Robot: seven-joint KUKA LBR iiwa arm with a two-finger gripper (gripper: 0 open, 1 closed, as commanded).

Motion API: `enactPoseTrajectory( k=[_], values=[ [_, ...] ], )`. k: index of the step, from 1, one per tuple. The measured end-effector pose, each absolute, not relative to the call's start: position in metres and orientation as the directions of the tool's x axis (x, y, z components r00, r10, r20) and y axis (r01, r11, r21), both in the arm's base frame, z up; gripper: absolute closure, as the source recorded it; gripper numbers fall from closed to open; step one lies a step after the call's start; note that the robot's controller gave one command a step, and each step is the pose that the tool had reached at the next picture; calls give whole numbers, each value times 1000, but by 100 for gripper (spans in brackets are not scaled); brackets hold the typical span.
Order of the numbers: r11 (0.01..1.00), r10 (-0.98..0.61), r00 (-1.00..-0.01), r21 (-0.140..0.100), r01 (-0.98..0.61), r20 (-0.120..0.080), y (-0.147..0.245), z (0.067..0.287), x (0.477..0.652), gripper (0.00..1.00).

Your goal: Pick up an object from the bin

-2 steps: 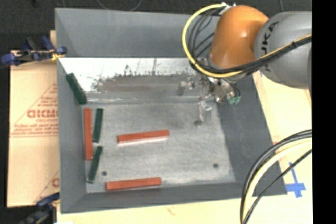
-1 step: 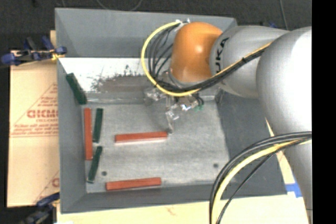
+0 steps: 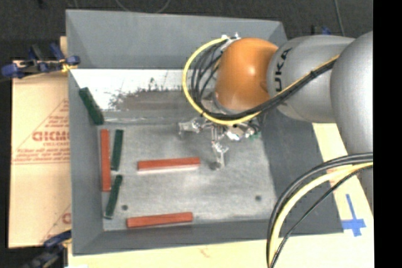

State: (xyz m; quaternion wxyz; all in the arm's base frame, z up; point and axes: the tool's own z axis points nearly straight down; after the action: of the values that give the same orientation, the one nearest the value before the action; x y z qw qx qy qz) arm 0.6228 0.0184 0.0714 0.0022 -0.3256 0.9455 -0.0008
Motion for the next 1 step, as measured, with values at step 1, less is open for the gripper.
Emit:
enactPoseTrajectory(
  k=[1],
  values=[
    [794,-608,-794,0,-608,-4,64,72,617,0]
  ],
)
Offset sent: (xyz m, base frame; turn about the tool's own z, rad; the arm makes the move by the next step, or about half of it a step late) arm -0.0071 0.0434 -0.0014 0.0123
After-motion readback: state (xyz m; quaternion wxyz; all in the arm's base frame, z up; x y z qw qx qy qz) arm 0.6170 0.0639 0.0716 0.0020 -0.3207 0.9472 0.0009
